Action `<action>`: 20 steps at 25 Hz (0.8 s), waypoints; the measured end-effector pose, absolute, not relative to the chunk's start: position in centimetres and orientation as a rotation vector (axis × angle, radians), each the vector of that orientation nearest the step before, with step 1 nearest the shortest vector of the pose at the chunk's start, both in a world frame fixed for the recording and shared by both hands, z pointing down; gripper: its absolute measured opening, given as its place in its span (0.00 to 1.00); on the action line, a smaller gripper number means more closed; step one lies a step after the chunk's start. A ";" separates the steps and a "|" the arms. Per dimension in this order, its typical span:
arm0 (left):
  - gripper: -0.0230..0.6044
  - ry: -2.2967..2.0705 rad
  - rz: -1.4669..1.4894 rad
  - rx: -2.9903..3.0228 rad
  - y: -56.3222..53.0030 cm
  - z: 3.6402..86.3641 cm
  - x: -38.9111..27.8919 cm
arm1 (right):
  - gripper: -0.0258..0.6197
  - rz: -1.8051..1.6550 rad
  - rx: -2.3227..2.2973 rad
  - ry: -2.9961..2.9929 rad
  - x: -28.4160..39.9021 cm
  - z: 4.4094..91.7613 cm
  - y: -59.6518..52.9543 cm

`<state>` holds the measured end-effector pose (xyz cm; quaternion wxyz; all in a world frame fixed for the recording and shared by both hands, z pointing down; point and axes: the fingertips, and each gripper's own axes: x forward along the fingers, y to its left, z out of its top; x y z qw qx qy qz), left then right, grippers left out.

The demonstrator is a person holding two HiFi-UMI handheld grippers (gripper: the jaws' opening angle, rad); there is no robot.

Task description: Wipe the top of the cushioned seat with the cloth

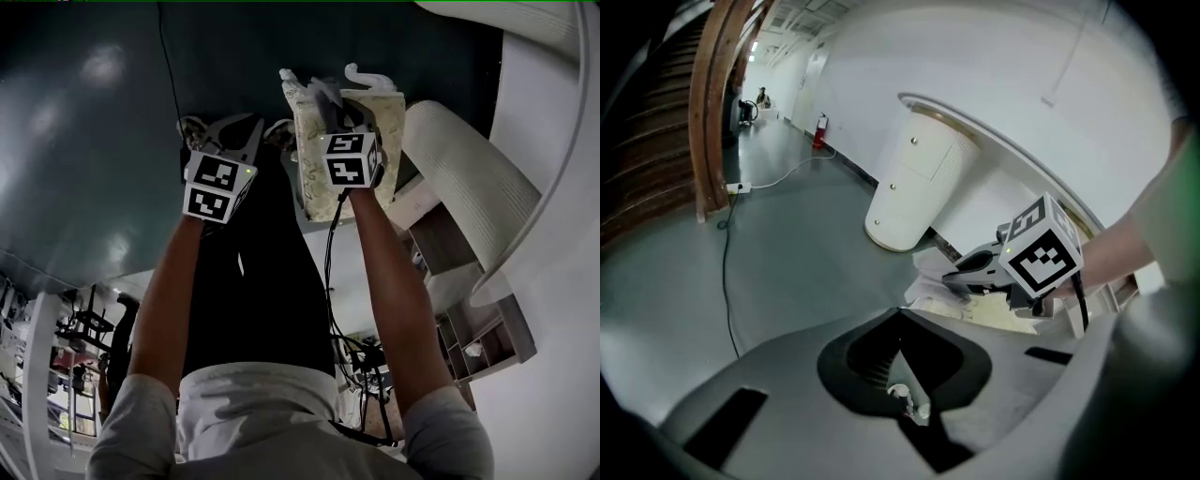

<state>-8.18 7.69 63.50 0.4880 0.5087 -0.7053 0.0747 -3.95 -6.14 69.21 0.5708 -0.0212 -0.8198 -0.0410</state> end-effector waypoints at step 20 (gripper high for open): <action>0.06 -1.570 0.401 1.439 -2.7 57.6 -5.0 | 0.08 0.075 0.244 -1.880 1.0 69.3 -19.9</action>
